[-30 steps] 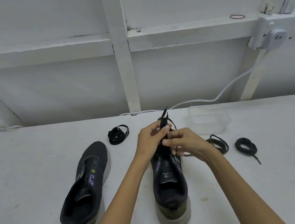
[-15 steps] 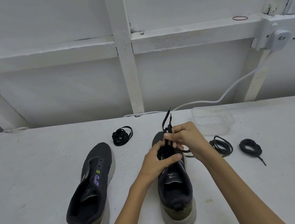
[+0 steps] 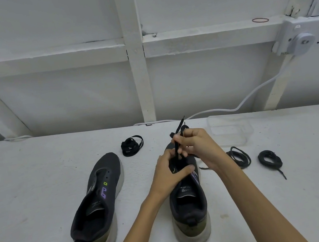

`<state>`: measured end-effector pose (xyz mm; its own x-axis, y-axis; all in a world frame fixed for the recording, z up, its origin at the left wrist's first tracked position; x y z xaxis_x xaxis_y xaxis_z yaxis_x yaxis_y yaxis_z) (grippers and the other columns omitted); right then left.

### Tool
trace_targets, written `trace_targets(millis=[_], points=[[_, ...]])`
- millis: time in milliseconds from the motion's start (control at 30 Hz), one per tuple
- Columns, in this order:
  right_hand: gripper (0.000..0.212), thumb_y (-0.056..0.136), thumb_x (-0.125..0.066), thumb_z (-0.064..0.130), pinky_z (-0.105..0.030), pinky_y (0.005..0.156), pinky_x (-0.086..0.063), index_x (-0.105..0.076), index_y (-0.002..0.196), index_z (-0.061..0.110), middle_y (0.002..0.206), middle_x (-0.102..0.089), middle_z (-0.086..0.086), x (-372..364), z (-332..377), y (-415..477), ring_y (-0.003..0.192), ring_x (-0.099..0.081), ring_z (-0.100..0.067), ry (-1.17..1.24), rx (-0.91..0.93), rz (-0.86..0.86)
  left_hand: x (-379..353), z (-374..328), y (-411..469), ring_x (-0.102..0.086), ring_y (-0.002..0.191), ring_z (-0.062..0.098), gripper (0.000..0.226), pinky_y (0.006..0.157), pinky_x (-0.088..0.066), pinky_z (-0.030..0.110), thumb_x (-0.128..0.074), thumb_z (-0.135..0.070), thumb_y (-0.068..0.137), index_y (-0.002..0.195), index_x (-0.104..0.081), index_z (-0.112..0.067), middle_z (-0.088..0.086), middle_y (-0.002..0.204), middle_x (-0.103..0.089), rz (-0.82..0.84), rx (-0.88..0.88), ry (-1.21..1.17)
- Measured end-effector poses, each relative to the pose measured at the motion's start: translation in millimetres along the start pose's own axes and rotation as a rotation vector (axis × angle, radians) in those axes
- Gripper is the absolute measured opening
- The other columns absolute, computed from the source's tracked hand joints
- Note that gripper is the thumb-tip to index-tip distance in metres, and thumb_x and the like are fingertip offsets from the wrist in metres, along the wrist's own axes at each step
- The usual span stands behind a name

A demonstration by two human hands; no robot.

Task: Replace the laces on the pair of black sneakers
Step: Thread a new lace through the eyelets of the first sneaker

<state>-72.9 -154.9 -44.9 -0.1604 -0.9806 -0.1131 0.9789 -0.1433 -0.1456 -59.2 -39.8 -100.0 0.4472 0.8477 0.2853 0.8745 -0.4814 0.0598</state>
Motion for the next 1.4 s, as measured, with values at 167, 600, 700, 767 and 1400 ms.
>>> trace_targets(millis=[167,600,700,767,1400], points=[[0.024,0.081,-0.078,0.011,-0.023,0.051,-0.04,-0.056,0.088,0.006,0.068,-0.054,-0.009,3.3,3.8,-0.5,0.05,-0.048,-0.015,-0.118,0.013,-0.029,-1.0,-14.9,-7.4,-0.061,0.104,0.009,0.026,0.092,-0.049,0.025,-0.073,-0.04,0.075,0.1,-0.064,-0.039,-0.011,0.103,-0.067,-0.053,-0.068,-0.084],[0.05,0.081,-0.053,0.0,-0.032,0.065,-0.043,-0.056,0.122,0.028,0.099,-0.061,0.006,89.6,-35.5,-45.5,0.079,-0.058,-0.019,-0.807,0.008,-0.429,79.8,6.5,-25.1,-0.062,0.086,0.001,0.019,0.081,-0.05,0.014,-0.068,0.0,0.085,0.097,-0.07,-0.015,-0.002,0.093,-0.068,-0.583,0.082,-0.546],[0.056,0.075,-0.051,-0.004,-0.031,0.067,-0.042,-0.057,0.121,0.027,0.105,-0.057,0.007,104.4,-49.3,-58.6,0.094,-0.054,-0.014,-0.933,-0.052,-0.426,112.9,25.7,-39.9,-0.059,0.086,0.008,0.026,0.082,-0.05,0.02,-0.064,0.006,0.086,0.092,-0.066,-0.019,-0.003,0.089,-0.064,-0.777,0.121,-0.505],[0.056,0.073,-0.051,-0.006,-0.031,0.07,-0.046,-0.06,0.119,0.026,0.112,-0.054,0.007,108.5,-57.3,-60.6,0.101,-0.053,-0.012,-1.009,-0.094,-0.398,126.7,36.0,-48.6,-0.056,0.085,0.007,0.034,0.085,-0.047,0.029,-0.058,0.009,0.086,0.091,-0.064,-0.024,-0.003,0.092,-0.059,-0.864,0.154,-0.347],[0.044,0.094,-0.046,0.008,-0.042,0.101,-0.043,-0.055,0.137,0.013,0.141,-0.046,-0.016,50.9,-47.6,103.3,0.129,-0.046,-0.033,-1.143,-0.04,-0.027,-26.0,-20.4,62.2,-0.049,0.118,0.018,0.028,0.09,-0.046,0.039,-0.055,-0.03,0.094,0.119,-0.067,-0.03,-0.008,0.127,-0.06,0.477,-0.206,0.927]])
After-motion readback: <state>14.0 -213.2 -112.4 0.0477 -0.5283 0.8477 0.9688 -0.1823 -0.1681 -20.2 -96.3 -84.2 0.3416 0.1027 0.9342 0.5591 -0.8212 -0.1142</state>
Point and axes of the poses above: each hand's wrist, its own y-axis towards the middle knuckle, its own x-axis out of the back of the hand, z = x × y, the point moved 7 cm from there along y, towards the middle knuckle
